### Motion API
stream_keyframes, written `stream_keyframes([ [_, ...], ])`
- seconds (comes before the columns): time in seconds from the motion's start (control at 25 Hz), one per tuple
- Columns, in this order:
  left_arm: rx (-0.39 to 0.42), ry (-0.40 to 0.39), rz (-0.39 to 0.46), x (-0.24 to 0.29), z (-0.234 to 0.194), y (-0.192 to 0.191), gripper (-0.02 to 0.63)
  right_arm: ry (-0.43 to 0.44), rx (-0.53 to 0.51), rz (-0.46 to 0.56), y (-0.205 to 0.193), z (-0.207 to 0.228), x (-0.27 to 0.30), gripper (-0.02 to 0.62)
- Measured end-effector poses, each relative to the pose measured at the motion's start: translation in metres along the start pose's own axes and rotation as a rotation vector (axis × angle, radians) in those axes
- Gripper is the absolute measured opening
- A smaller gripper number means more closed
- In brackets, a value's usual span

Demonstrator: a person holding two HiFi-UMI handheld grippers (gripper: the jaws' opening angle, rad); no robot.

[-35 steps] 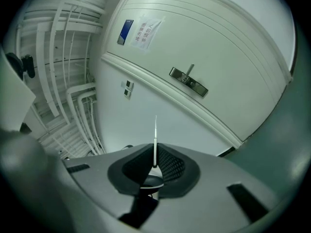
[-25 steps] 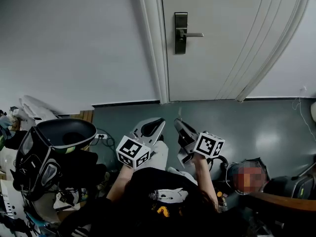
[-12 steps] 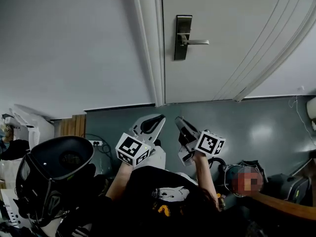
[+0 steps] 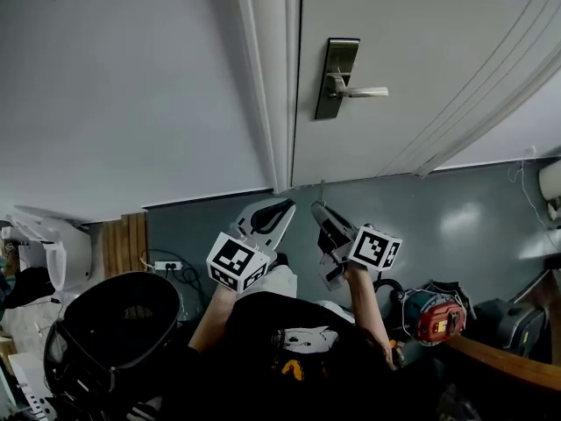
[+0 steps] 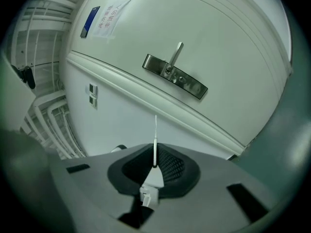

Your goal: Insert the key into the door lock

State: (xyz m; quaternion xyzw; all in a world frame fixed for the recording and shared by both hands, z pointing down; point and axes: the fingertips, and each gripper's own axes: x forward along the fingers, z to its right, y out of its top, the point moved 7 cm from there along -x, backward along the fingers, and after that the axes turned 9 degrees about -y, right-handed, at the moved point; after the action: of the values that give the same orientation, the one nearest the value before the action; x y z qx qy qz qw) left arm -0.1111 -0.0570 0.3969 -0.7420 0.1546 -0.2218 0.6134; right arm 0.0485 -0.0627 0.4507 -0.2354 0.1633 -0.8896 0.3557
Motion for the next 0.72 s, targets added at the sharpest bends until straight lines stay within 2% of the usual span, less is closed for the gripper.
stream_keyframes([
  [0.32,-0.009,-0.059,0.011,0.008,-0.054,0.007,0.02,-0.017,0.021,0.034,0.026,-0.01,0.049,0.019],
  [0.72,-0.006,-0.138,0.029,0.031,-0.076,0.012,0.02,-0.067,0.021,0.098,0.054,-0.007,0.058,0.019],
])
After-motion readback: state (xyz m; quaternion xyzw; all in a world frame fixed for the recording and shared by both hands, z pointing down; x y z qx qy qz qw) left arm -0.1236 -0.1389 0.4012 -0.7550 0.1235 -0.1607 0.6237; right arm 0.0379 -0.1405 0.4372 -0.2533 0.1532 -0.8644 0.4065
